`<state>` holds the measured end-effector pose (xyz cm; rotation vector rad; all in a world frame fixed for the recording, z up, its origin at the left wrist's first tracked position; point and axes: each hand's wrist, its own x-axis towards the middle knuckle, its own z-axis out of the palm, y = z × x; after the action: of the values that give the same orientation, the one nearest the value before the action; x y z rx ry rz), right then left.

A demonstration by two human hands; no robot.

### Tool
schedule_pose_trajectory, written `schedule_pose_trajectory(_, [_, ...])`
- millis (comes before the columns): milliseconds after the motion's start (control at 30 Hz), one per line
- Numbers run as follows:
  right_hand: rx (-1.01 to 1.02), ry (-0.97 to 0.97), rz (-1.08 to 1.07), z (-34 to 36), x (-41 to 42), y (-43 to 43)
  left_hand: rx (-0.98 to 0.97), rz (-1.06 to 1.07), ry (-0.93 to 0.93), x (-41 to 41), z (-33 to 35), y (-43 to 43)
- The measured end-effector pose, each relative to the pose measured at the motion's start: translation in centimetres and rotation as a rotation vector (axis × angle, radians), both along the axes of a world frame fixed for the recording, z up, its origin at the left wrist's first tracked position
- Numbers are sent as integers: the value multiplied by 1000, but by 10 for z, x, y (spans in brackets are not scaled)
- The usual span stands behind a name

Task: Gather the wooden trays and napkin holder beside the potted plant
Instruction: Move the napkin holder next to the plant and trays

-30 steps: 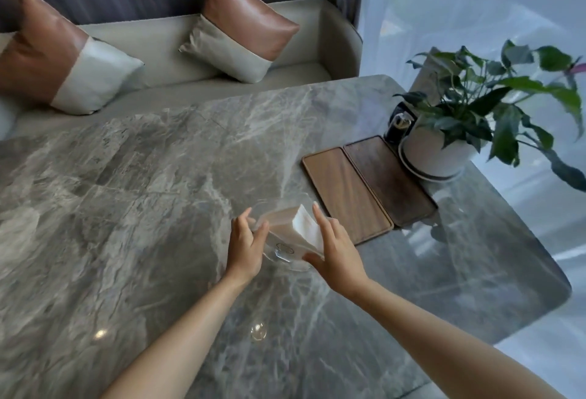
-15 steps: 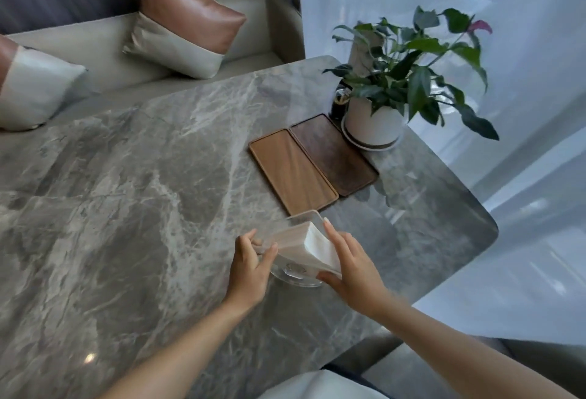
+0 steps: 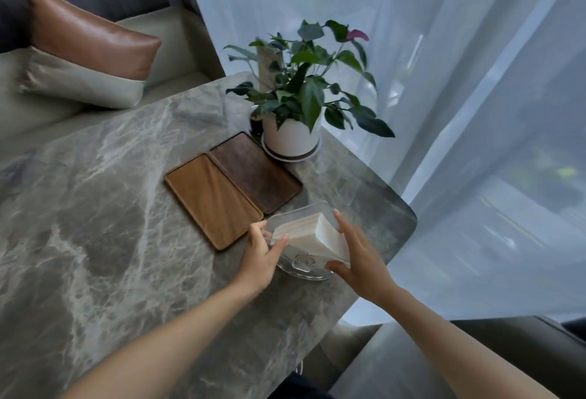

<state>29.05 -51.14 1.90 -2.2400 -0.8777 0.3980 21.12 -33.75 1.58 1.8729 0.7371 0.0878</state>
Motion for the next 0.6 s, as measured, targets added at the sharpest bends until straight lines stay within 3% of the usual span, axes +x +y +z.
schedule_pose_trajectory(600, [-18, -48, -315, -3, 112, -41, -61, -278, 30, 157, 10, -36])
